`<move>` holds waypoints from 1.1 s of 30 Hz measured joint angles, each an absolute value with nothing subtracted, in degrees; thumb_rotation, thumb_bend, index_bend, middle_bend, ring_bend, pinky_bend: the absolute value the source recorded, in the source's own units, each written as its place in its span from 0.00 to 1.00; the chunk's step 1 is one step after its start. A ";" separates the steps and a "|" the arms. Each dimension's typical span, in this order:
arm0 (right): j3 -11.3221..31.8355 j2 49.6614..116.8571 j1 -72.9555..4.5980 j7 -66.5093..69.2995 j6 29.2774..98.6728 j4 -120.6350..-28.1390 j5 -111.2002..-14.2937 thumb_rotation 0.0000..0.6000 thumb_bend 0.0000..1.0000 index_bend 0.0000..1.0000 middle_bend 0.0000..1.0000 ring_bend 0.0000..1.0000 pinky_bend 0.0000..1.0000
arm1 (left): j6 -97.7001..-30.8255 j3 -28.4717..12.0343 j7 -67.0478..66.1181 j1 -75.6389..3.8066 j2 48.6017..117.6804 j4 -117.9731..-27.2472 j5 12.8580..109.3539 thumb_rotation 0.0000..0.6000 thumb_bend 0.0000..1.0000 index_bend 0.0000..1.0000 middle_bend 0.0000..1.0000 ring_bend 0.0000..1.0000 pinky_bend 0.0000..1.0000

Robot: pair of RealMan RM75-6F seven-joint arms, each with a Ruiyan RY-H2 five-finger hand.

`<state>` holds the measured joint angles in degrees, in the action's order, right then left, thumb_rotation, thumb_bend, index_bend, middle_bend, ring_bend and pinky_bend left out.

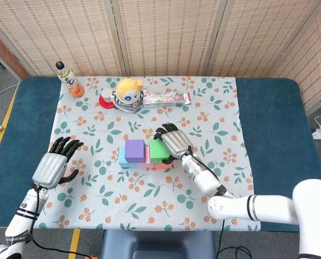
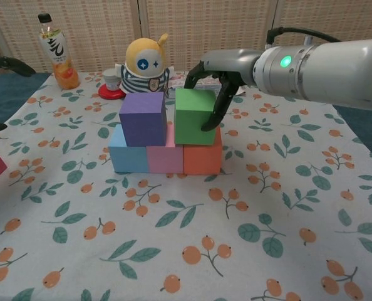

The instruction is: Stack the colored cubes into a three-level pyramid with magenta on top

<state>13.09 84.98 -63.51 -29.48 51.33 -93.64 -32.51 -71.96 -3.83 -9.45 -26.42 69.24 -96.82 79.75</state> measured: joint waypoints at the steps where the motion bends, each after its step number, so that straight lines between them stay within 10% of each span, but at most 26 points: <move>1: 12.98 85.17 -63.71 -29.81 51.59 -93.61 -32.29 1.00 0.06 0.36 0.14 0.00 0.00 | -71.88 -3.86 -9.33 -26.38 69.24 -96.79 79.87 1.00 0.32 0.14 0.12 0.03 0.05; 33: 12.76 87.56 -65.75 -32.19 53.36 -92.30 -29.40 1.00 0.06 0.30 0.14 0.00 0.00 | -70.07 -4.55 -7.06 -25.58 68.75 -96.25 80.70 1.00 0.32 0.12 0.12 0.03 0.05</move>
<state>12.76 87.56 -65.75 -32.19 53.36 -92.30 -29.40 -70.07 -4.55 -7.06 -25.58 68.75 -96.25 80.70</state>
